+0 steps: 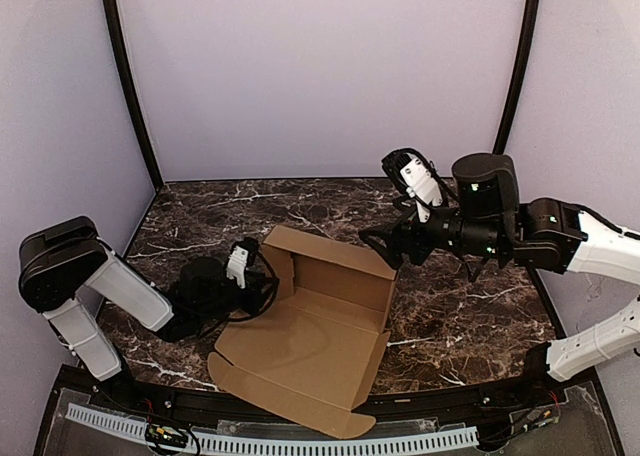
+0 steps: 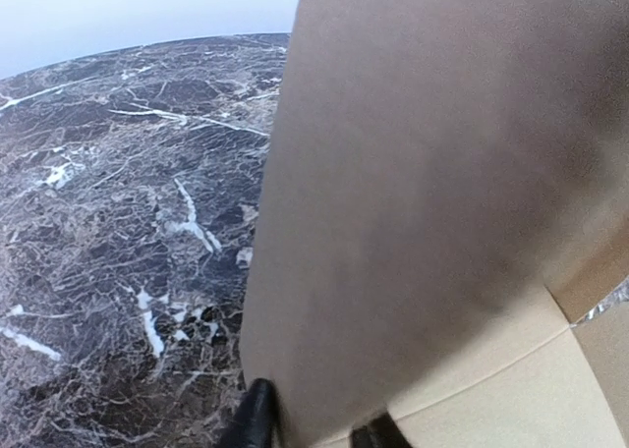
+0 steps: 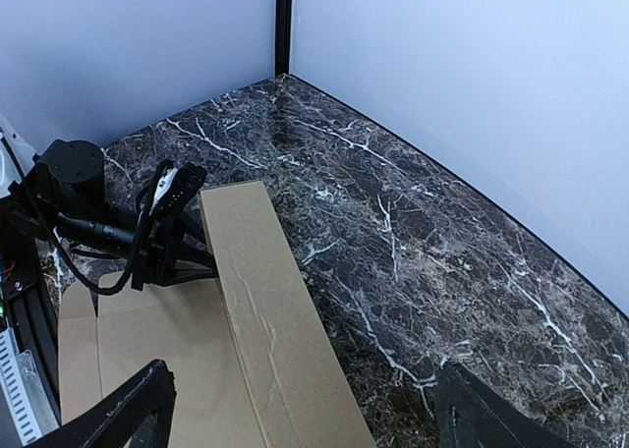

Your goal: Fold the paper box

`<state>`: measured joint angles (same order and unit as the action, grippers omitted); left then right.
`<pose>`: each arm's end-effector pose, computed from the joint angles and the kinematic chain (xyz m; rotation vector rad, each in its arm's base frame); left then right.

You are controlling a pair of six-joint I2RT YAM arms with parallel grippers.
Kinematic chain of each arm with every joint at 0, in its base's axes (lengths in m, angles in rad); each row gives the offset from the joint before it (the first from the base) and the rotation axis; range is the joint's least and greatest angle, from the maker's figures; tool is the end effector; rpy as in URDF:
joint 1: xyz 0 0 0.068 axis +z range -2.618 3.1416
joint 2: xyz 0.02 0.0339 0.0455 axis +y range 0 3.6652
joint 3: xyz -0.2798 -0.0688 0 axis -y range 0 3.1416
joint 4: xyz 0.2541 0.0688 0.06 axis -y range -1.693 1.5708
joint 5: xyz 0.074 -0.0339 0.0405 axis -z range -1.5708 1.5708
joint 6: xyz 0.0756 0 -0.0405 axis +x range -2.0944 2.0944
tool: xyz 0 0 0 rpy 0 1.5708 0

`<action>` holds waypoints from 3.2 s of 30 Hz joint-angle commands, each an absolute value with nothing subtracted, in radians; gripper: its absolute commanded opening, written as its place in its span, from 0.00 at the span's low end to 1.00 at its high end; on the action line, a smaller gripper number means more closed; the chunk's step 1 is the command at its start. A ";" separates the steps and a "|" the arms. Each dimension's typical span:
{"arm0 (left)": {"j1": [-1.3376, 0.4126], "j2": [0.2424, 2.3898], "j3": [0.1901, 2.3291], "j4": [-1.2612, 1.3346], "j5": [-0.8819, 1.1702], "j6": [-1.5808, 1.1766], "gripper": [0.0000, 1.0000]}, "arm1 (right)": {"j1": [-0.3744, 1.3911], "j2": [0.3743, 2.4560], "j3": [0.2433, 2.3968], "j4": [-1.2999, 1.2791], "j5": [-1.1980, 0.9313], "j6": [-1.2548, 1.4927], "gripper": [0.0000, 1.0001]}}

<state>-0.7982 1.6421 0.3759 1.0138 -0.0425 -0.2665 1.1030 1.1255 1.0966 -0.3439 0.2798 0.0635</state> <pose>0.2244 -0.2256 0.1308 0.4645 1.8238 -0.7056 0.1502 0.2510 0.3652 -0.8070 1.7882 0.5047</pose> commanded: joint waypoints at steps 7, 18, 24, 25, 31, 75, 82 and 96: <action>-0.796 1.695 0.388 1.145 -0.031 -0.256 0.01 | 1.095 1.140 1.098 -0.379 0.258 0.112 0.90; -0.796 1.735 0.396 1.228 -0.058 -0.246 0.22 | 1.095 1.138 1.093 -0.399 0.254 0.133 0.90; -0.796 1.805 0.443 1.254 -0.059 -0.220 0.31 | 1.095 1.136 1.088 -0.413 0.248 0.148 0.90; -0.796 1.814 0.448 1.258 -0.052 -0.220 0.32 | 1.095 1.135 1.088 -0.417 0.247 0.153 0.90; -0.796 1.896 0.470 1.330 -0.035 -0.230 0.35 | 1.095 1.115 1.084 -0.440 0.239 0.177 0.90; -0.798 2.003 0.459 1.439 0.267 -0.030 0.01 | 1.022 1.432 1.324 -0.347 0.065 0.044 0.63; -0.798 2.035 0.447 1.465 0.305 -0.023 0.01 | 1.013 1.570 1.383 -0.253 0.019 0.054 0.16; -0.801 2.067 0.456 1.479 0.323 -0.045 0.01 | 1.011 1.741 1.431 -0.162 -0.084 0.106 0.00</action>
